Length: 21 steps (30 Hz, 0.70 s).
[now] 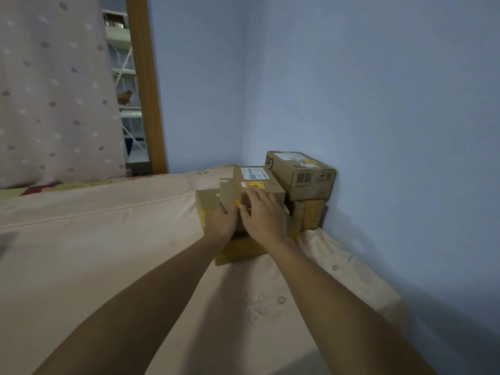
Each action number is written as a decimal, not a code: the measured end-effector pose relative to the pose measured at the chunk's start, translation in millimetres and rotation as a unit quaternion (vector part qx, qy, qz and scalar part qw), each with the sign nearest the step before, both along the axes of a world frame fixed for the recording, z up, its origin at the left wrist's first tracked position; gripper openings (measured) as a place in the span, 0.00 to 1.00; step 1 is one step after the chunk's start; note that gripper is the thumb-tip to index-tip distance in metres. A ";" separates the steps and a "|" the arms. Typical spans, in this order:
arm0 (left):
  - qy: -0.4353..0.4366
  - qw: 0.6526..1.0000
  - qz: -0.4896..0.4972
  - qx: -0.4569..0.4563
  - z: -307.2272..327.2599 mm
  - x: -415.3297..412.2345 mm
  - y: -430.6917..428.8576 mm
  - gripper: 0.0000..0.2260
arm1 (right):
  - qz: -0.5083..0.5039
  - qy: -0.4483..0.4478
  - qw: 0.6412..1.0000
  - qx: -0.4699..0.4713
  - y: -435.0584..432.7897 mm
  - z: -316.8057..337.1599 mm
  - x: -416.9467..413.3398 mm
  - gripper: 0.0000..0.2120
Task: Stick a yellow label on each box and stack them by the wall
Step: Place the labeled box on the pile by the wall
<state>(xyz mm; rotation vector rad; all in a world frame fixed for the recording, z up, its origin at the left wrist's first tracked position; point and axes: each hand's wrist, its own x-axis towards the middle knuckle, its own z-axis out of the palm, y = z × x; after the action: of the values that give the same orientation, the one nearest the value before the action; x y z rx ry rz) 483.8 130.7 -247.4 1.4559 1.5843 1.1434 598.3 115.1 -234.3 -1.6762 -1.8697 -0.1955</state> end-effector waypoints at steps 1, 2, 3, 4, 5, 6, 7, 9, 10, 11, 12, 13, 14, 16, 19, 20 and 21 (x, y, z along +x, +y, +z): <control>-0.004 1.000 -0.007 0.011 -0.9 -0.3 0.5 0.20 | -0.001 0.000 1.000 -0.005 2.5 -1.8 1.4 0.26; -0.004 1.000 -0.011 0.027 -2.0 -1.2 0.2 0.21 | -0.001 -0.001 1.000 -0.007 4.5 -3.0 2.1 0.26; 0.000 0.999 -0.014 0.039 -2.9 -2.4 -1.3 0.23 | 0.000 0.002 1.000 -0.010 6.5 -3.5 2.2 0.27; 0.005 0.999 -0.017 0.052 -3.4 -4.3 -3.0 0.25 | 0.001 0.007 1.000 -0.012 8.0 -3.2 1.9 0.27; 0.008 0.998 -0.021 0.059 -5.5 -7.0 -3.2 0.27 | 0.003 0.013 1.000 -0.015 9.3 -3.2 1.0 0.27; 0.014 0.997 -0.027 0.070 -8.4 -10.3 -2.8 0.28 | 0.007 0.021 1.000 -0.016 9.8 -3.2 -0.1 0.27; 0.023 0.996 -0.035 0.078 -12.0 -13.7 -1.6 0.27 | 0.013 0.027 0.999 -0.018 10.0 -3.7 -1.2 0.27; 0.049 0.994 -0.051 0.088 -18.4 -20.1 -0.5 0.25 | 0.024 0.036 0.999 -0.016 9.6 -5.7 -1.4 0.27; 0.070 0.991 -0.060 0.094 -21.2 -22.8 -0.2 0.27 | 0.029 0.040 0.999 -0.016 9.0 -6.2 -0.5 0.27; 0.102 0.987 -0.065 0.104 -23.8 -25.1 -1.0 0.29 | 0.034 0.043 0.998 -0.015 8.4 -6.3 0.7 0.27; 0.136 0.981 -0.063 0.124 -27.1 -27.1 -1.3 0.31 | 0.039 0.045 0.998 -0.012 8.2 -6.1 2.0 0.26; 0.165 0.974 -0.052 0.147 -29.1 -27.6 -2.8 0.31 | 0.045 0.048 0.998 -0.012 8.4 -5.3 3.5 0.26; 0.184 0.968 -0.035 0.167 -30.5 -27.9 -4.1 0.30 | 0.051 0.050 0.997 -0.014 8.7 -4.3 4.7 0.26; 0.208 0.961 0.001 0.185 -30.1 -26.9 -5.4 0.27 | 0.062 0.054 0.996 -0.023 10.4 -3.3 5.1 0.26; 0.237 0.954 0.023 0.183 -25.2 -21.0 -5.4 0.24 | 0.050 0.036 0.998 -0.020 11.5 -2.6 3.3 0.26; 0.248 0.951 0.022 0.183 -23.9 -18.9 -3.1 0.23 | 0.035 0.022 0.999 -0.010 11.3 -2.0 2.7 0.25; 0.251 0.951 0.020 0.182 -21.5 -16.8 -1.5 0.22 | 0.019 0.010 1.000 0.002 11.0 -0.9 2.2 0.24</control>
<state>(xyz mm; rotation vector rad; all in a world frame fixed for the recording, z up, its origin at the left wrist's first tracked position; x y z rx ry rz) 467.1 129.1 -268.9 2.0957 1.8048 1.1954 600.5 126.1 -235.2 -1.6332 -1.8833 -0.1660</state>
